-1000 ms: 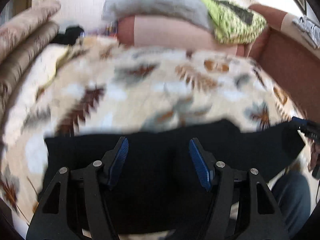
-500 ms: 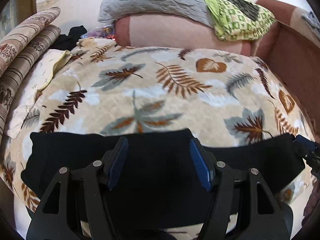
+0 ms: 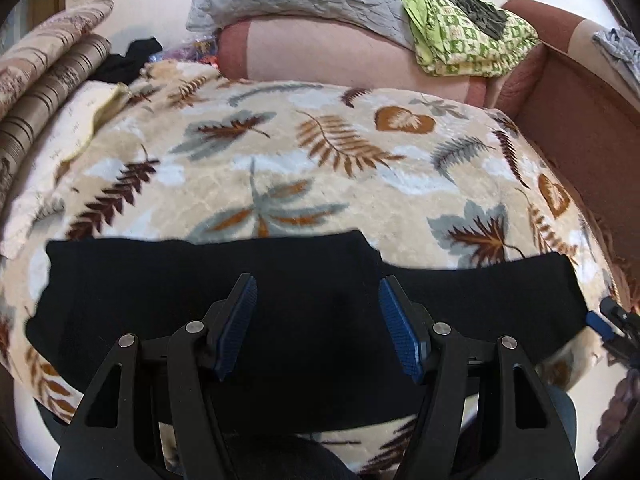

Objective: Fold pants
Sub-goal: 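Lower the pants edge onto the blanket and open both grippers, then withdraw both grippers from the folded pants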

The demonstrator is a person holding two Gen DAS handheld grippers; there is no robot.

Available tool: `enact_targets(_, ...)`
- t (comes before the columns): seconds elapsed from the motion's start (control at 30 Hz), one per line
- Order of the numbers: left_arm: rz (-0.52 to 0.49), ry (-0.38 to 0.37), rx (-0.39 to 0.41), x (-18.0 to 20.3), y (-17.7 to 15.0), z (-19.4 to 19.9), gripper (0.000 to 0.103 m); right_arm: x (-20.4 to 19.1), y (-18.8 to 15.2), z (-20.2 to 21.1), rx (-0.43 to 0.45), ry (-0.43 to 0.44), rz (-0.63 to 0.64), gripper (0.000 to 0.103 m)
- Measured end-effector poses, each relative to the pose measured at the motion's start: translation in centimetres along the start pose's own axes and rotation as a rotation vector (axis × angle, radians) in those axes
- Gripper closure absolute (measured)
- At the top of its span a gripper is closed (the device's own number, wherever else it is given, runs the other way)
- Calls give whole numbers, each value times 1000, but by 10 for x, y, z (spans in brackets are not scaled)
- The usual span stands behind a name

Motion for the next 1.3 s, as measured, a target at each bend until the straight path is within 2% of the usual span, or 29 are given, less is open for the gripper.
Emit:
enact_targets(0.1, 13, -42, -45, 1, -13, -11, 40, 20, -5, 6, 27, 36, -110, 48)
enact_targets(0.2, 41, -64, -67, 0, -16, -15, 40, 28, -5, 7, 34, 48, -160, 48)
enact_targets(0.27, 61, -59, -72, -2, -17, -16, 40, 30, -1, 7, 38, 23, -161, 48)
enact_targets(0.37, 54, -66, -79, -1, -11, -18, 40, 20, 22, 19, 128, -49, -69, 48)
enact_targets(0.43, 33, -53, -48, 0, 5, -16, 40, 5, 41, 22, 170, -114, 50, 47)
enact_targets(0.53, 42, -52, 4, -2, 36, -18, 40, -24, 58, 1, 128, -193, 240, 47)
enact_targets(0.6, 52, -54, 10, -4, 53, -26, 40, -43, 62, -25, 72, -242, 370, 47)
enact_targets(0.67, 75, -40, 16, -9, 74, -43, 39, -58, 67, -53, 63, -308, 493, 47)
enact_targets(0.8, 117, 39, -31, -27, 102, -108, 39, -67, 84, -98, 57, -329, 530, 47)
enact_targets(0.87, 73, 119, -101, -37, 97, -150, 39, -69, 96, -118, 72, -353, 537, 47)
enact_targets(0.9, 34, 146, -126, -39, 92, -163, 35, -70, 101, -127, 74, -369, 549, 47)
enact_targets(0.93, 15, 160, -98, -38, 94, -160, 31, -68, 104, -137, 70, -388, 562, 47)
enact_targets(1.0, 2, 233, -111, -36, 94, -158, 19, -62, 109, -160, 43, -417, 564, 46)
enact_targets(1.1, -5, 257, -93, -36, 89, -157, 16, -39, 105, -192, -86, -499, 531, 44)
enact_targets(1.13, -4, 269, -92, -37, 88, -157, 10, -38, 105, -194, -94, -515, 538, 43)
enact_targets(1.17, 7, 282, -101, -40, 87, -159, 5, -40, 105, -195, -94, -519, 553, 37)
enact_targets(1.2, 37, 287, -114, -46, 86, -160, 0, -41, 102, -197, -109, -522, 568, 26)
enact_targets(1.3, 129, 184, -123, -57, 87, -162, 0, -43, 94, -207, -175, -537, 640, 4)
Point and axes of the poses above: each gripper's, at about its wrist camera, not at the fingertips, and z roughly against the way its jaws point, x to its right, y to its top, the point moved 7 cm from there along -z, roughly the way its jaws point, and after that the axes turned 1 degree about -y, right-handed, at the moved point
